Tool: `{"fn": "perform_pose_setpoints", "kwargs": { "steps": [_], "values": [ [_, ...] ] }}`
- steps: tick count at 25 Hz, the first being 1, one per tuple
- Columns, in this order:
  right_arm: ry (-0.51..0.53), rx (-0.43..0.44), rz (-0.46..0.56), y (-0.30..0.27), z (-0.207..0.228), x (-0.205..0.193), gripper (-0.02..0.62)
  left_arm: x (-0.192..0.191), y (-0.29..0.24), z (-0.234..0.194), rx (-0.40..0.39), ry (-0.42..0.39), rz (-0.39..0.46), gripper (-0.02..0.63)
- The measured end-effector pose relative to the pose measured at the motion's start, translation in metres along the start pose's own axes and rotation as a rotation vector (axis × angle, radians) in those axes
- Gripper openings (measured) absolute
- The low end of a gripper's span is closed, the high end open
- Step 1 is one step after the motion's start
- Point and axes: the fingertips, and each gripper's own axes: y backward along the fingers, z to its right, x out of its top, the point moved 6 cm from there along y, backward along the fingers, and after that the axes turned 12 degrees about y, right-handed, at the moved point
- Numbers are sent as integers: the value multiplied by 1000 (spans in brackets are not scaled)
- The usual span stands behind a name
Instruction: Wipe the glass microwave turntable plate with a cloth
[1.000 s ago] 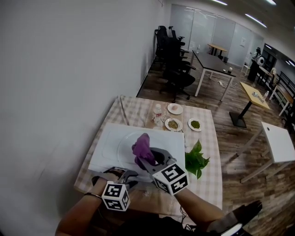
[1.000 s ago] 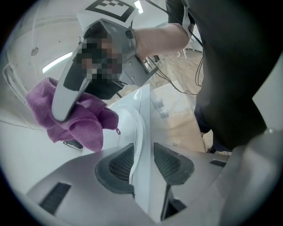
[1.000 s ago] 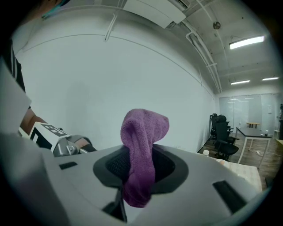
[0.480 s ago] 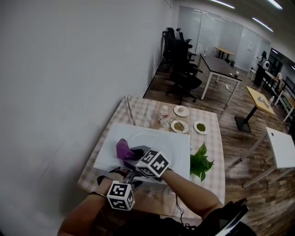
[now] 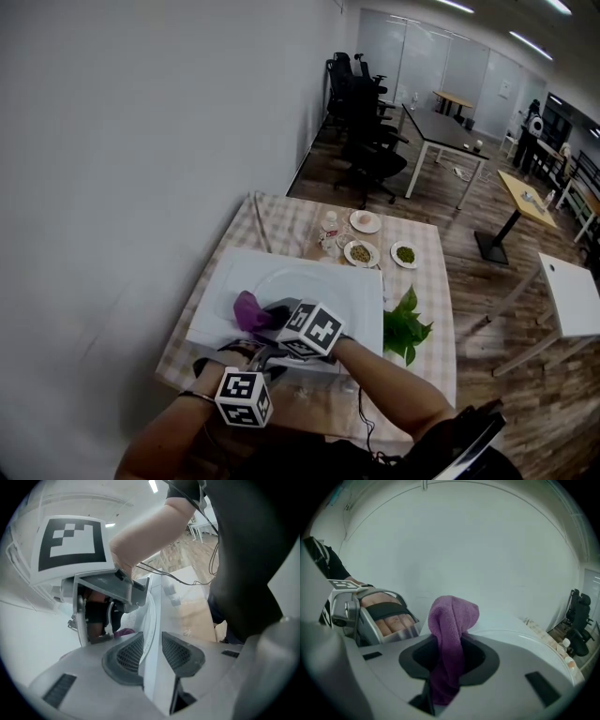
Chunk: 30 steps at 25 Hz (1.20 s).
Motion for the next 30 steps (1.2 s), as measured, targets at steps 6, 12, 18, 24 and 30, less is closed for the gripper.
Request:
{"fn": "perform_pose_setpoints", "kwargs": {
  "steps": [6,12,18,24,30],
  "values": [
    [-9,28,-50,9,-3,-9,115,0,-1,1,6,24,-9,127],
    [-55,38,-134,27,-7,-19,115,1,-1,1,9,47,-21,126],
    [-106,6,-159,51,-19,-34,115,0,-2,0,4,54,-17,126],
    [-129,-13,-159,71,-34,-47,115,0,-3,-1,2,52,-21,126],
    [-129,-9,-210,96,-46,-61,115,0,-2,-1,-1,58,-10,127]
  ]
}}
